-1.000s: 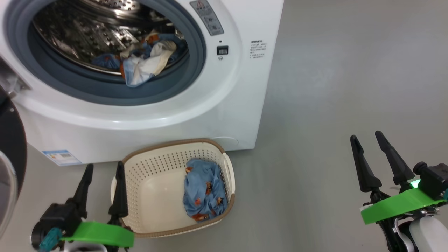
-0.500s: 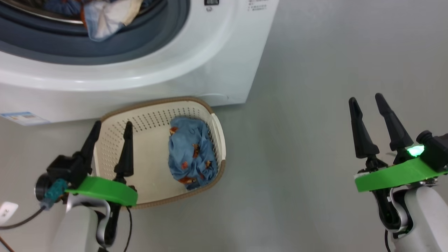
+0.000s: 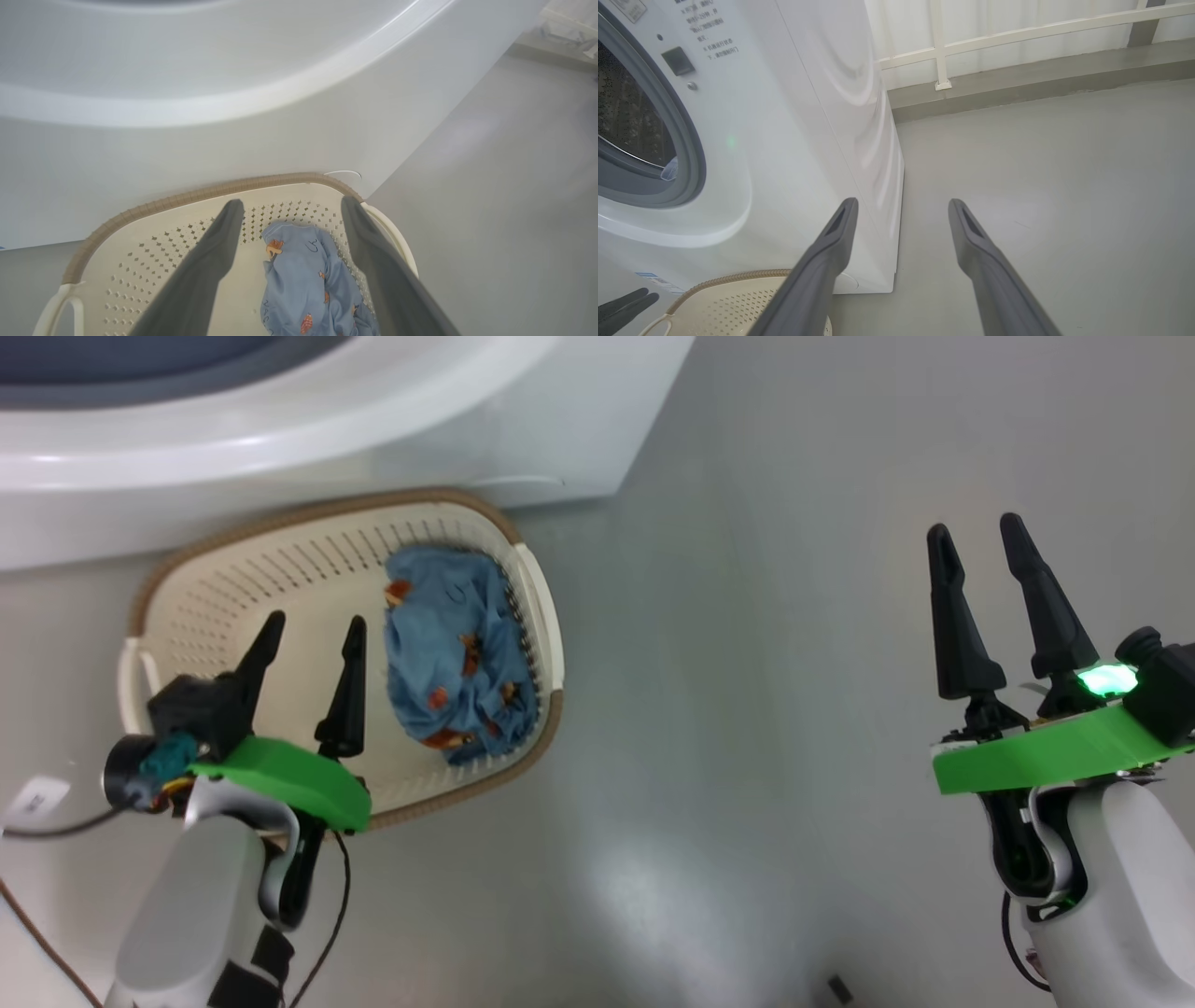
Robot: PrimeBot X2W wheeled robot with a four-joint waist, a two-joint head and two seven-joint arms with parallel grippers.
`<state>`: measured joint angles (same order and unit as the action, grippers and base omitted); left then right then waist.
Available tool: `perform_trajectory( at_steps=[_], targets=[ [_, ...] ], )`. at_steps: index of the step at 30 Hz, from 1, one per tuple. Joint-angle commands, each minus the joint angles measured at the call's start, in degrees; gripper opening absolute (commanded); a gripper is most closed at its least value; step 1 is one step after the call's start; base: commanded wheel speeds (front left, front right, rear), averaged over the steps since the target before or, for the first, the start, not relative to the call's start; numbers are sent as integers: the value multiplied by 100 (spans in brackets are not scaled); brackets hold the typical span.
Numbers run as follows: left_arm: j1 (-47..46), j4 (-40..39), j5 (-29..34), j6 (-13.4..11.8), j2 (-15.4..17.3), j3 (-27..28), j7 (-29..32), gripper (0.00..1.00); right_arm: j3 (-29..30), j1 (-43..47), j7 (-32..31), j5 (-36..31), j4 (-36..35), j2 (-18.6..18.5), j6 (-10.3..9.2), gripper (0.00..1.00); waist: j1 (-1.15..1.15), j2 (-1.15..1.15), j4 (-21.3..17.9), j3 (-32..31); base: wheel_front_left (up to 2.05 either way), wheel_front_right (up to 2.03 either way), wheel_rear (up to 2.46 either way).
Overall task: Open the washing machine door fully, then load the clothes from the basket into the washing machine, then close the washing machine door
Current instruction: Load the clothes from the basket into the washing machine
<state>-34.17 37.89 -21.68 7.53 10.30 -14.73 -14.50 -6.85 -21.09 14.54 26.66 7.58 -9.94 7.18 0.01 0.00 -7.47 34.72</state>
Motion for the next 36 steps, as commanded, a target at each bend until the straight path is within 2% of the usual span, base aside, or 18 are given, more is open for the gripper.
perform_trajectory(
  at_steps=[1,19,36],
  targets=[
    [-98,1,-29,-4,221,87,22,100,-62,-4,46,-58,-145,12,31,100,-1,0,-172,362,0,0,0],
    [-1810,1919,-787,-4,428,-1148,1207,100,-119,-375,46,-109,-303,256,31,100,-1,0,-521,1293,0,0,0],
    [-2762,2644,-1449,-4,588,-1904,2268,100,-212,-537,46,-131,-390,427,31,100,-1,0,-846,1775,0,0,0]
  ],
)
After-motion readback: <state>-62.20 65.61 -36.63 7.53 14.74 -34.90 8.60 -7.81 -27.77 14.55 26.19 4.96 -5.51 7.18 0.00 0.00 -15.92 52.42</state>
